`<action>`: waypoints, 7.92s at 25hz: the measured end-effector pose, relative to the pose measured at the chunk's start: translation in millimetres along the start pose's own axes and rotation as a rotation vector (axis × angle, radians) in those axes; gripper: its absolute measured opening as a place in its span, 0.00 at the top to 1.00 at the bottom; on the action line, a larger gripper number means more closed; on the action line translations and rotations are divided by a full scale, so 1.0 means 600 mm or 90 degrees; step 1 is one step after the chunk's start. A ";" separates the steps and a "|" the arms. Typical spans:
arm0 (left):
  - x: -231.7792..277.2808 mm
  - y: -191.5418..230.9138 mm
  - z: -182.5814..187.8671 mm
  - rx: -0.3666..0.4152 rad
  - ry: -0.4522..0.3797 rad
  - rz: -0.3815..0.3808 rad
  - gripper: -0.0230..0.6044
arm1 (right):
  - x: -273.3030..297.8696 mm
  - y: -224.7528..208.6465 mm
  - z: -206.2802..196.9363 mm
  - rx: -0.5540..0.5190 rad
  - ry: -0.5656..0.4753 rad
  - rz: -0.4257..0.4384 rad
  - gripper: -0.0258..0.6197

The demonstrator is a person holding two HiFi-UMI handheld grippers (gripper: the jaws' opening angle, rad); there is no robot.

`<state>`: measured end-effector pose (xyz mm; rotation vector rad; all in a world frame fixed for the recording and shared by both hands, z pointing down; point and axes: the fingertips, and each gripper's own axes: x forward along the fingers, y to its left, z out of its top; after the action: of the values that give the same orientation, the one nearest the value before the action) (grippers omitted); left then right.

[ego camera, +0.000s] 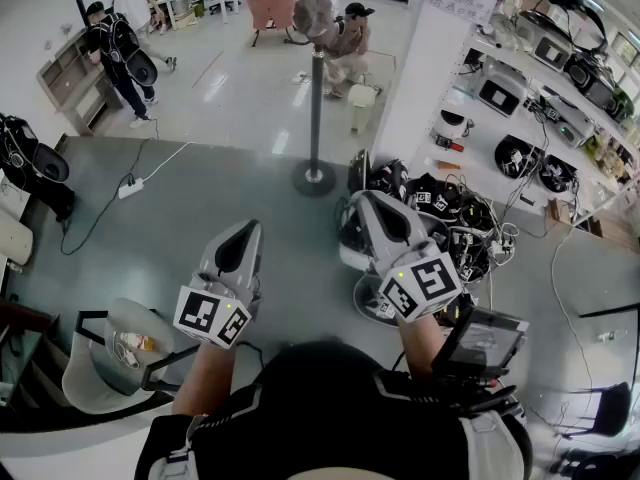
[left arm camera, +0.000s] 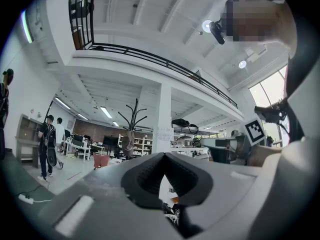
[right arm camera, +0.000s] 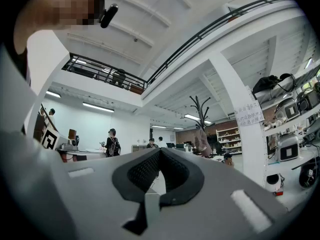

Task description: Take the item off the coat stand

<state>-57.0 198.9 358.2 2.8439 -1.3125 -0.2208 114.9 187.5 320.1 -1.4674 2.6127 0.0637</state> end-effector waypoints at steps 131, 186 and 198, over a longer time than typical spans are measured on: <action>0.466 0.496 -0.035 0.001 -0.010 -0.027 0.93 | 0.627 -0.279 -0.068 -0.042 -0.036 -0.012 0.93; 0.716 0.645 -0.038 0.012 -0.013 0.010 0.93 | 0.907 -0.511 -0.089 -0.024 -0.017 -0.039 0.53; 0.744 0.676 -0.046 0.016 -0.014 0.039 0.93 | 0.969 -0.546 -0.111 -0.032 0.001 -0.037 0.51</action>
<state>-74.4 -404.2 353.4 2.8245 -1.4130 -0.2382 88.8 -482.4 312.2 -1.5600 2.5857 0.1215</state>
